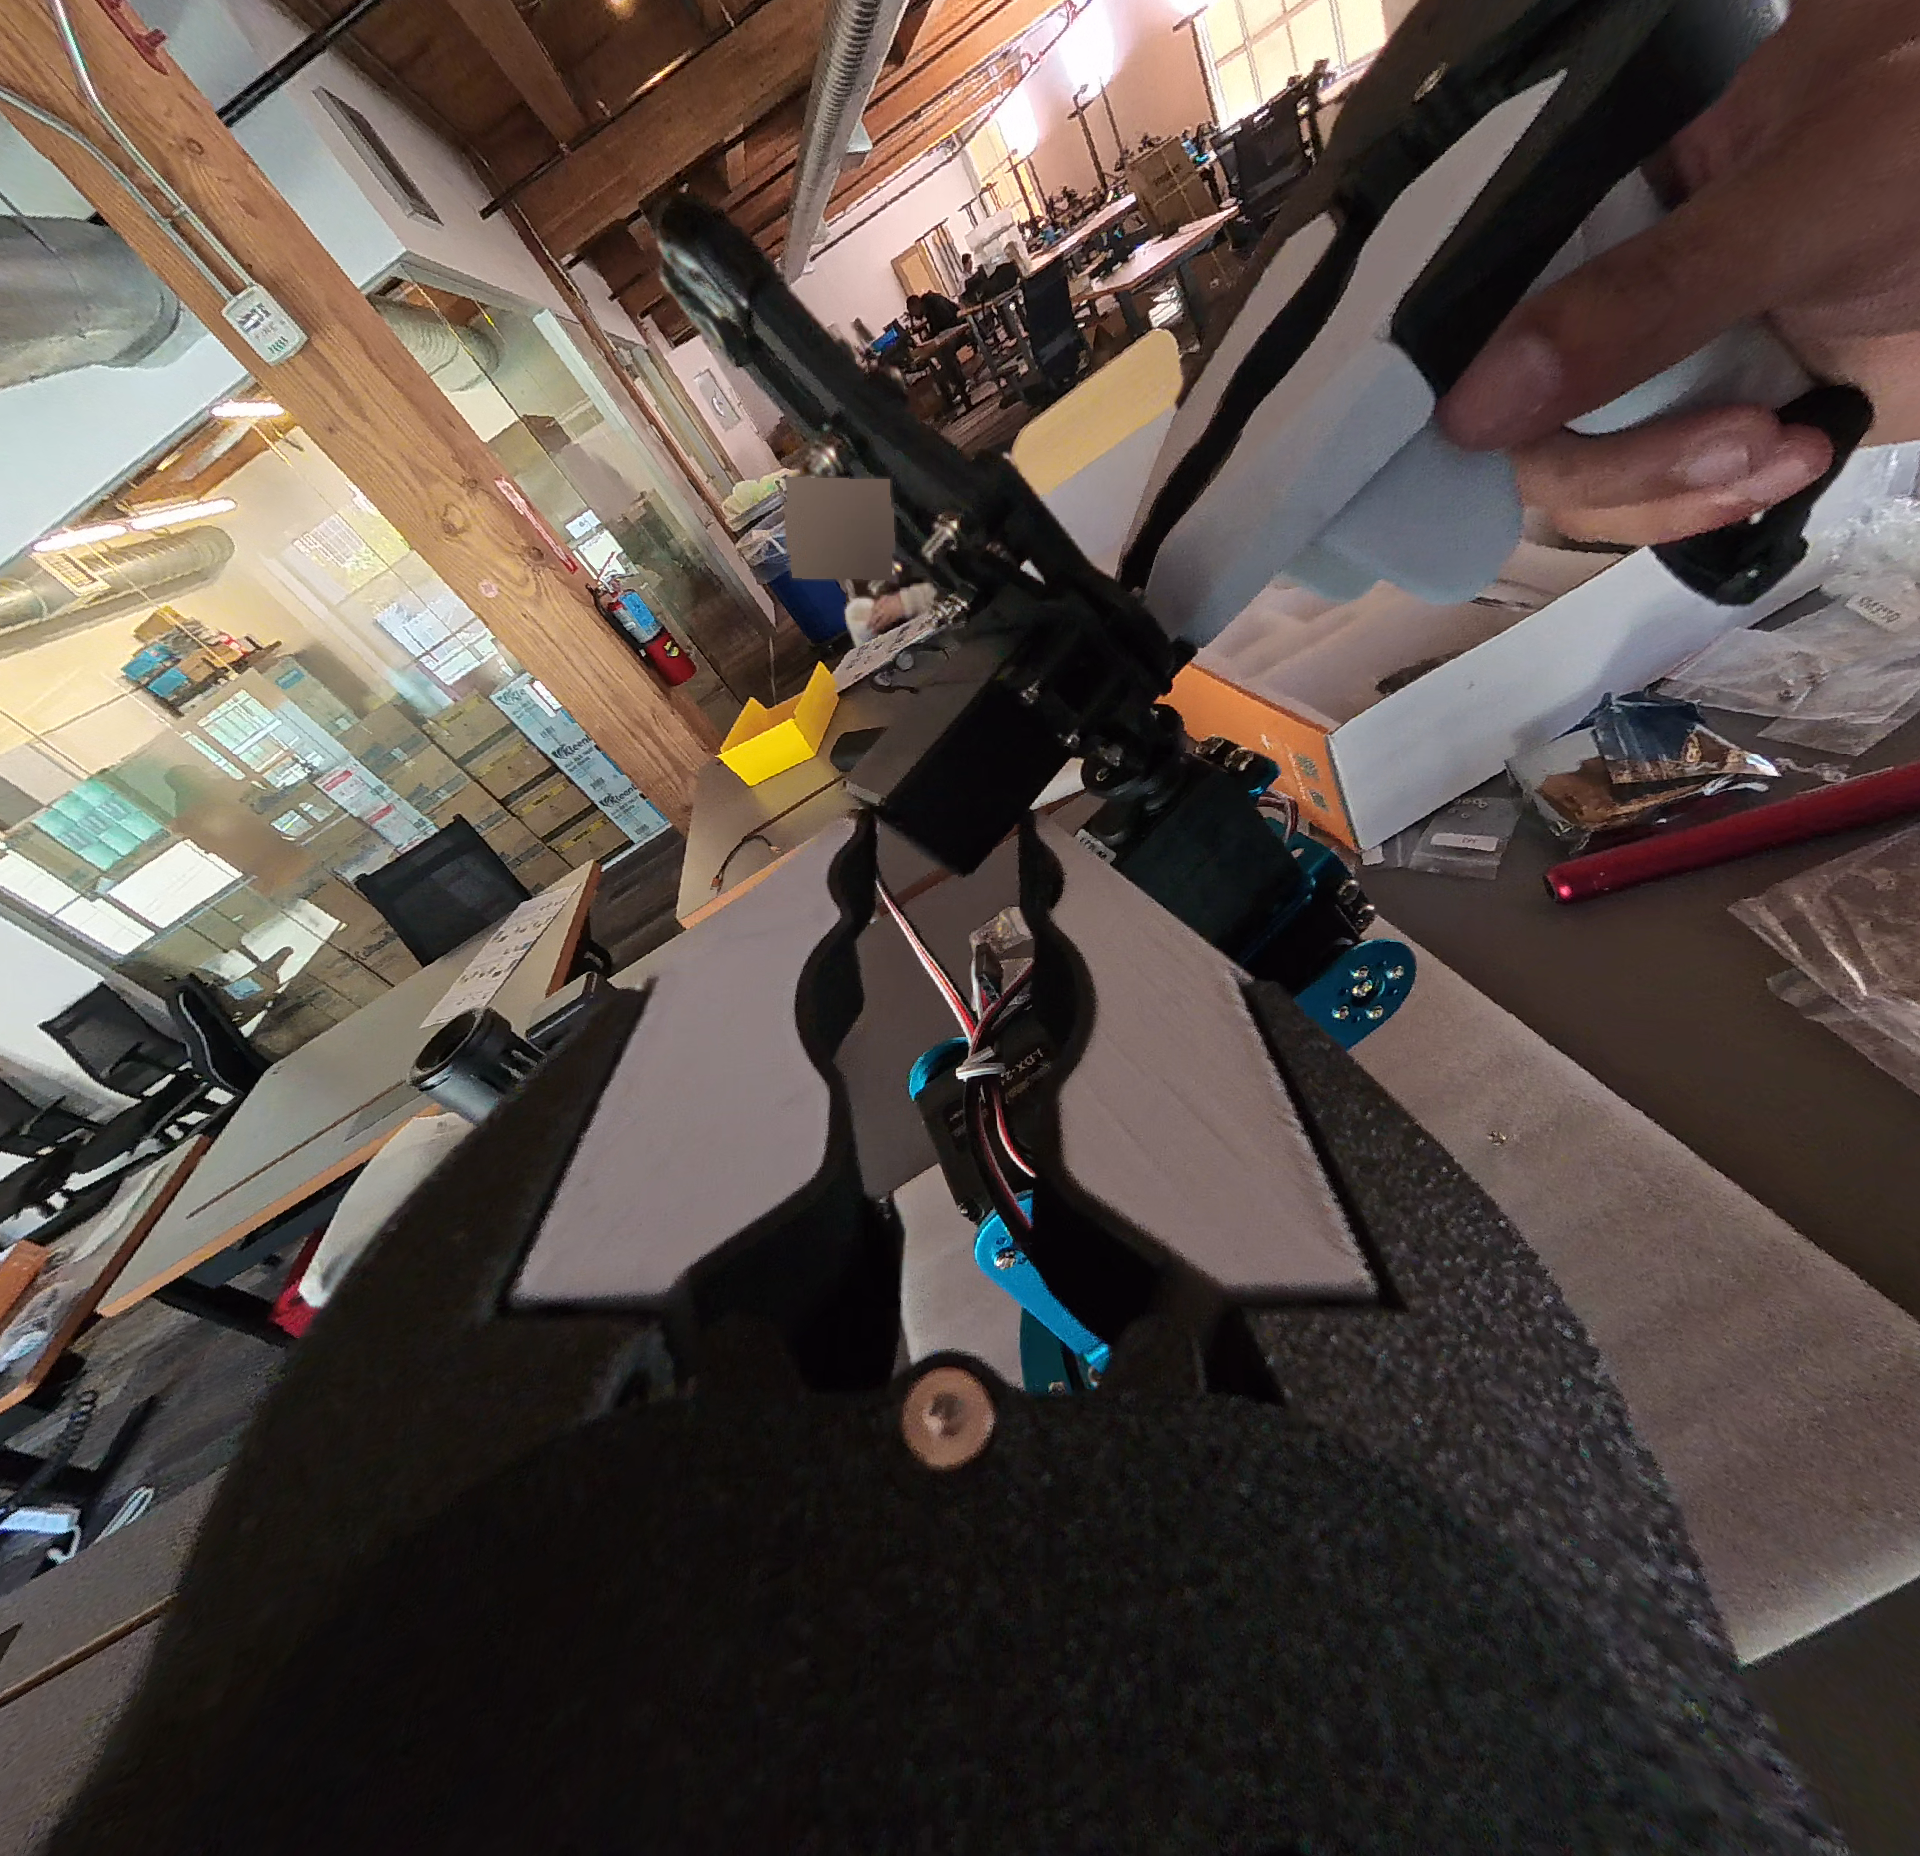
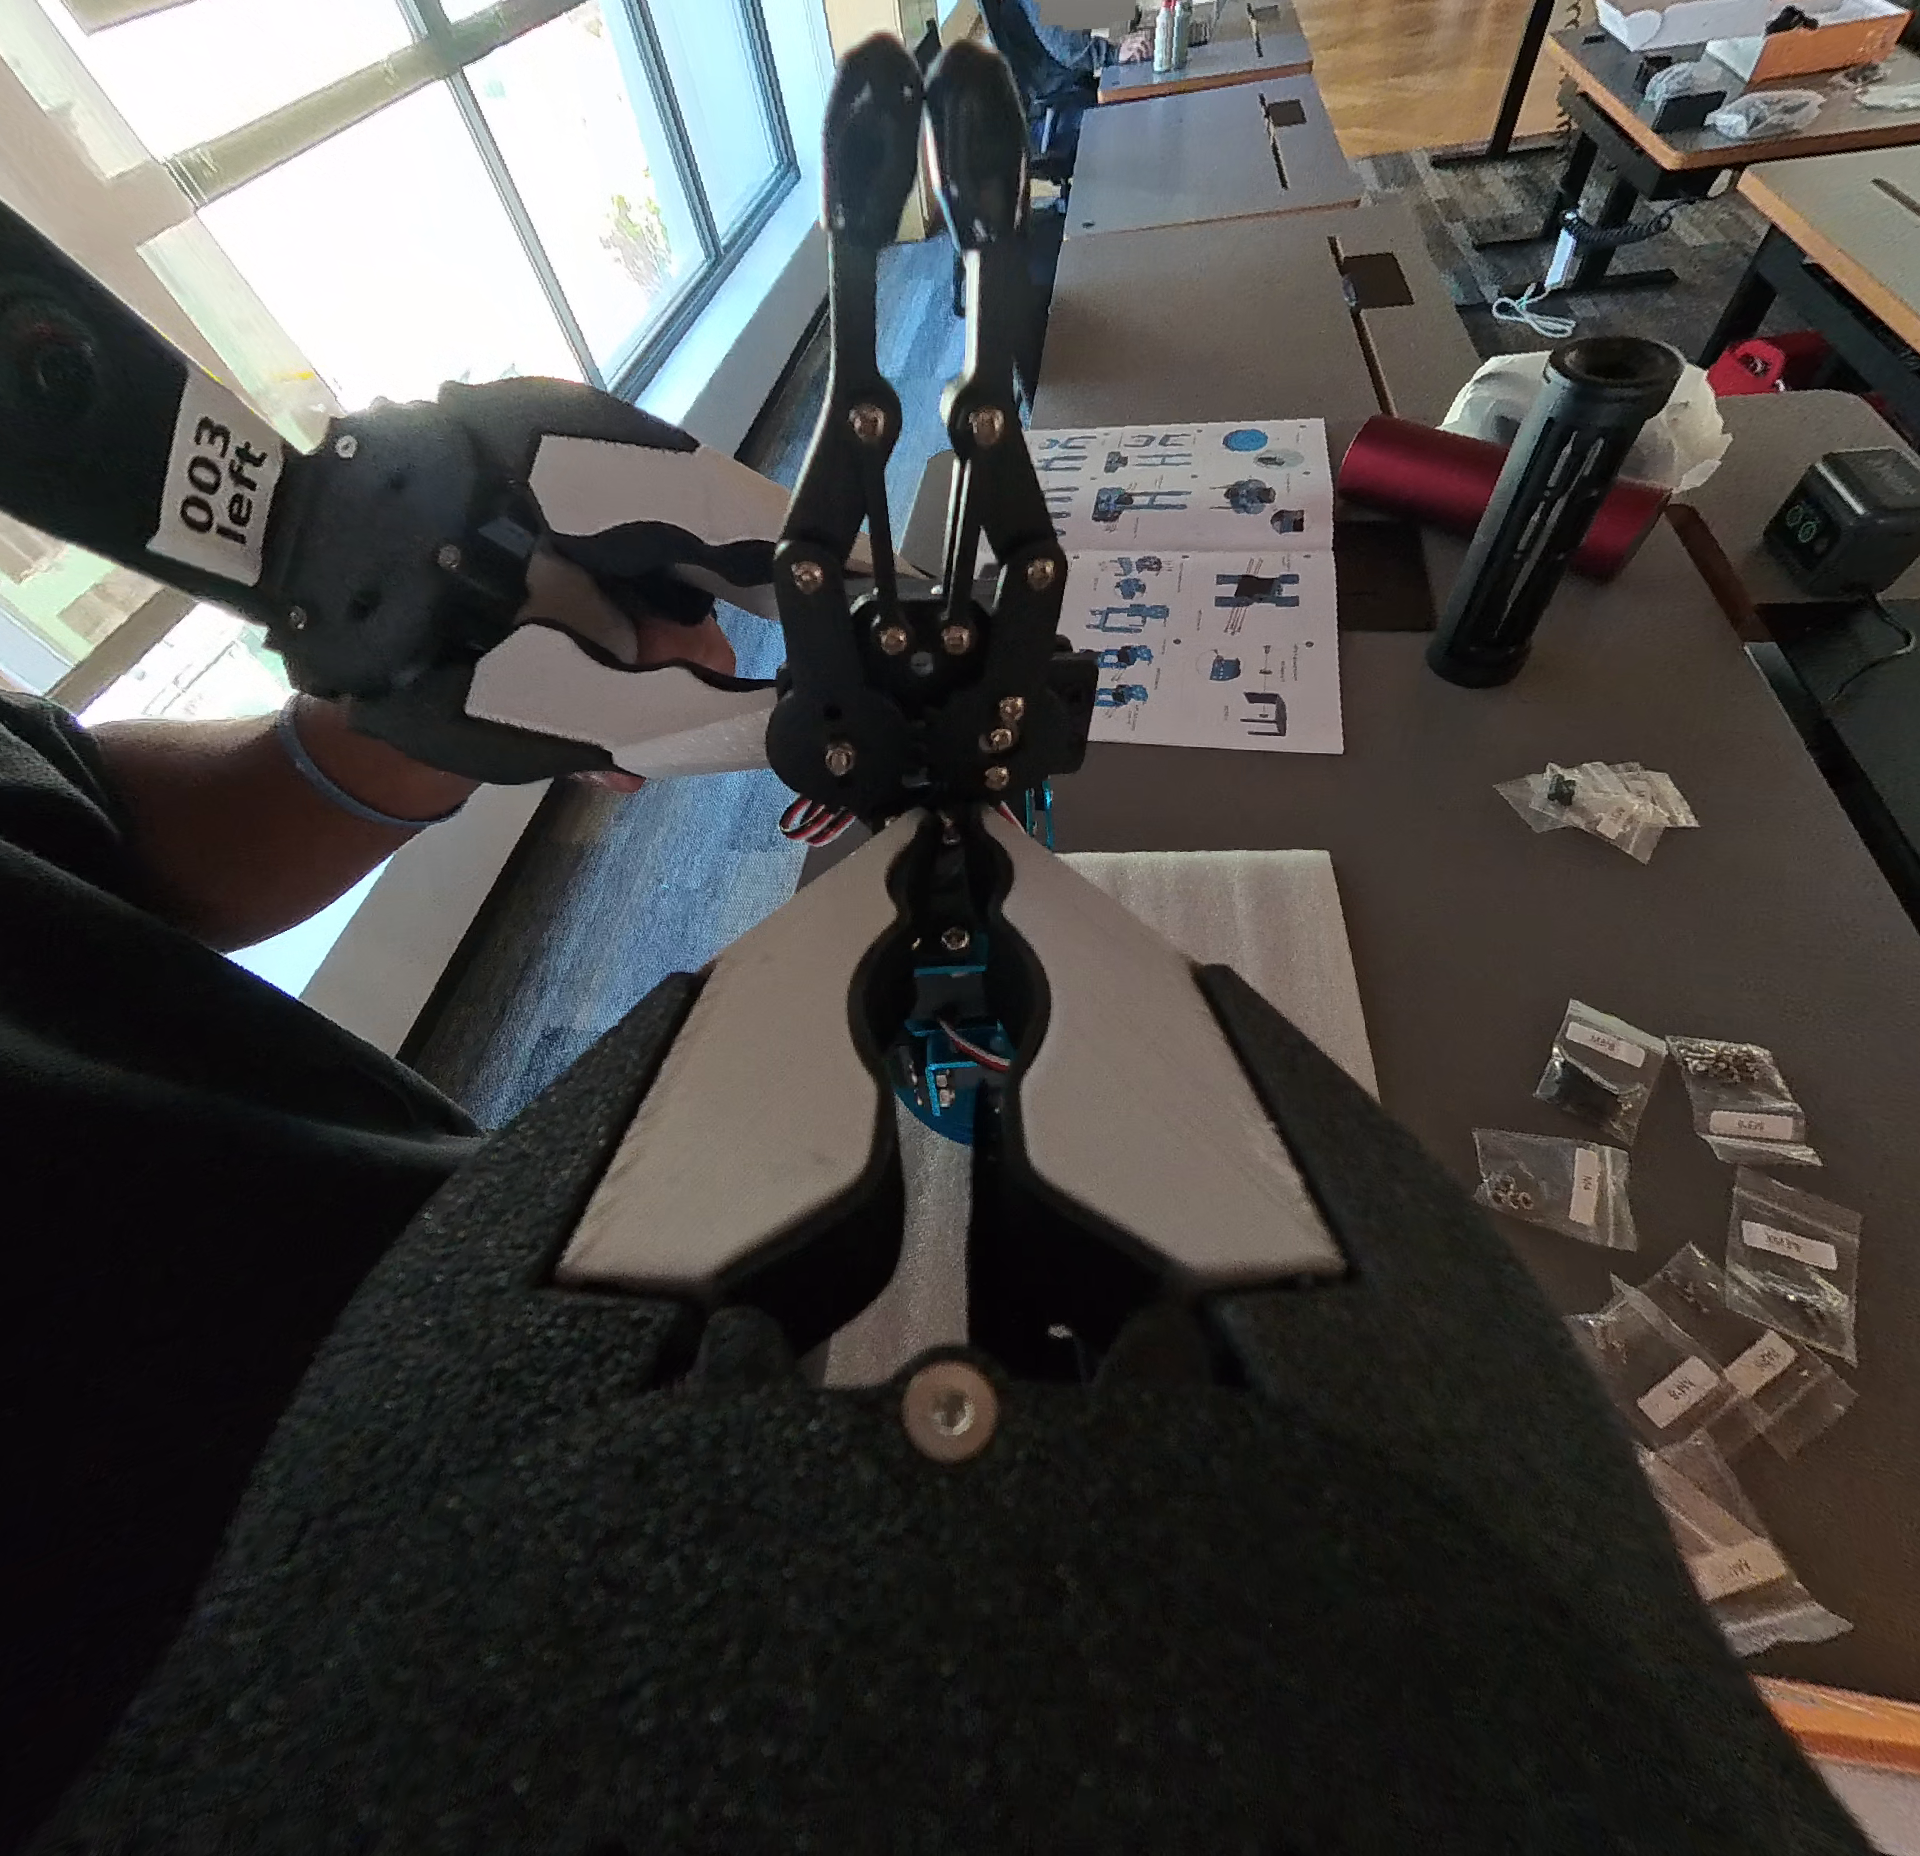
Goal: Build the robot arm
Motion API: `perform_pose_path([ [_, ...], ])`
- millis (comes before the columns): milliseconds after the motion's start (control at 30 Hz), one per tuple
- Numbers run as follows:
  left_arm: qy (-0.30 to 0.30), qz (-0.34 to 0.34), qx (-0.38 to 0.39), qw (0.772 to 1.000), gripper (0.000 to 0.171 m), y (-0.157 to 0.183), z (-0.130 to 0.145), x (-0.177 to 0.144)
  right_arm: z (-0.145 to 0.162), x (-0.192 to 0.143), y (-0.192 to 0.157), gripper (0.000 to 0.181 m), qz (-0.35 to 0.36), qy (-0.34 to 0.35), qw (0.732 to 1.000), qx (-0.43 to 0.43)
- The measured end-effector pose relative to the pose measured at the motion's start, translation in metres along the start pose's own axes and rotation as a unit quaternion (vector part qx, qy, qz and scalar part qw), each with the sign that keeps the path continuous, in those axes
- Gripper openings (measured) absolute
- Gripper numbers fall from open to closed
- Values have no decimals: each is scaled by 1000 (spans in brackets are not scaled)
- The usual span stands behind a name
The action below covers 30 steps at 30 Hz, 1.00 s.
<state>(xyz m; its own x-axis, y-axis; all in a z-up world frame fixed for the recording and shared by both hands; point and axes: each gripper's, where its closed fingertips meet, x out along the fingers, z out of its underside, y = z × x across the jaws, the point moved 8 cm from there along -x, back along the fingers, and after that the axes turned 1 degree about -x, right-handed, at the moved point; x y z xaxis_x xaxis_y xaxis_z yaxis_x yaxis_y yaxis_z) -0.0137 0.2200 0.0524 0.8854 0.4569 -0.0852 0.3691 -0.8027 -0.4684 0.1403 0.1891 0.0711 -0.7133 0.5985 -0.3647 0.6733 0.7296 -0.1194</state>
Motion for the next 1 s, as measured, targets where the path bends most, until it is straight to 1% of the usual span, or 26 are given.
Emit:
perform_pose_path([
  [233, 6, 8, -8, 1000, 30, -1, 0, -2, 2, 2, 0, 4, -20, 9, 1000, 15],
  [367, 26, 45, -52, 997, 45, -2, -1, -5, 4, 3, 1, 4, -22, 10, 1000, 18],
  [533, 46, 99, -121, 987, 62, -10, -1, -5, 6, 3, 2, 6, -29, 21, 999, 29],
  [600, 47, 114, -131, 984, 62, -11, -1, -4, 7, 3, 2, 5, -31, 23, 999, 31],
  [667, 46, 119, -134, 983, 62, -11, -1, -3, 7, 2, 1, 0, -39, 26, 998, 30],
  [733, 45, 120, -139, 982, 62, -12, 0, -3, 8, -3, 3, 0, -30, 28, 999, 21],
  [800, 43, 117, -151, 981, 62, -15, 2, -7, 11, -18, 12, 0, -4, 38, 999, 19],
  [867, 37, 115, -165, 979, 62, -17, 9, -12, 18, -37, 23, 0, 14, 56, 998, 35],
  [933, 26, 117, -183, 976, 63, -17, 18, -17, 35, -51, 36, 3, 51, 51, 996, 50],
  [1000, 18, 122, -211, 970, 65, -18, 28, -21, 59, -63, 47, 7, 93, 33, 994, 55],
])
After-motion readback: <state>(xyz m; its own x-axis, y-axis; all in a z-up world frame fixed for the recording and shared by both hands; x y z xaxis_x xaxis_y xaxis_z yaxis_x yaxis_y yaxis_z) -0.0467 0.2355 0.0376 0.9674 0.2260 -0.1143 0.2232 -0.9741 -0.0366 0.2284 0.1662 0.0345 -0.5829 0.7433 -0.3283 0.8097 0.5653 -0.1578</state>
